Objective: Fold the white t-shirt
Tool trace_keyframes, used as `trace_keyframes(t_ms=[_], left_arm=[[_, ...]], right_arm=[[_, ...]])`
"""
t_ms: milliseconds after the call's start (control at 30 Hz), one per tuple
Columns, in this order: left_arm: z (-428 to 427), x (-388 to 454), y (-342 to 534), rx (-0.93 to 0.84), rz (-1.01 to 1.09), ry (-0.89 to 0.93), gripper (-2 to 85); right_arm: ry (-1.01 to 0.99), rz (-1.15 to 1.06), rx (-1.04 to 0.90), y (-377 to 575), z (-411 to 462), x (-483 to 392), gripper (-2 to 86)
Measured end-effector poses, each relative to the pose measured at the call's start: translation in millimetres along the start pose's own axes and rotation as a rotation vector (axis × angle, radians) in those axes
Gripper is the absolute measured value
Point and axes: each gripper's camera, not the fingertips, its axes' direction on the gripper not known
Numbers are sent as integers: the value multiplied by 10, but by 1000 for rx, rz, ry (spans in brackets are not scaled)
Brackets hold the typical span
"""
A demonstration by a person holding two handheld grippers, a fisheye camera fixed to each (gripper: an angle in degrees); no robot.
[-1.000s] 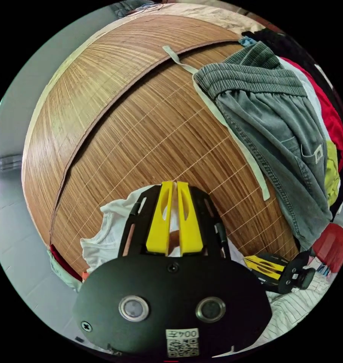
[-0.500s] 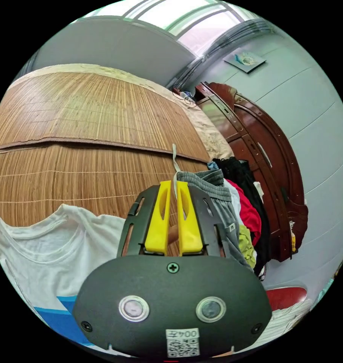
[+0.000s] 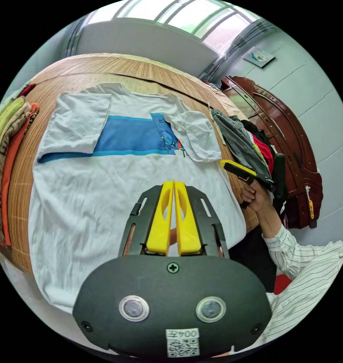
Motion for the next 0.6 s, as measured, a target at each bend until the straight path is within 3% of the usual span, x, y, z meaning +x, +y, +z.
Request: trace_keyframes(t_ms=[167,300,433,600], left_arm=[[296,-679,841,80,-145,101,2],[592,-971,1371,98,-147,140,2],[799,-1368,1800,129,-213,284,3],[1033,-1583,2284,144,-213,302,3]], right_arm=[[90,-7,-44,-69,-20,-315,68],[174,20,-82,-133,-52,-430,44],[74,110,-106,-132,-249,-376,58],[59,14,59,-178,-752,-980,63]])
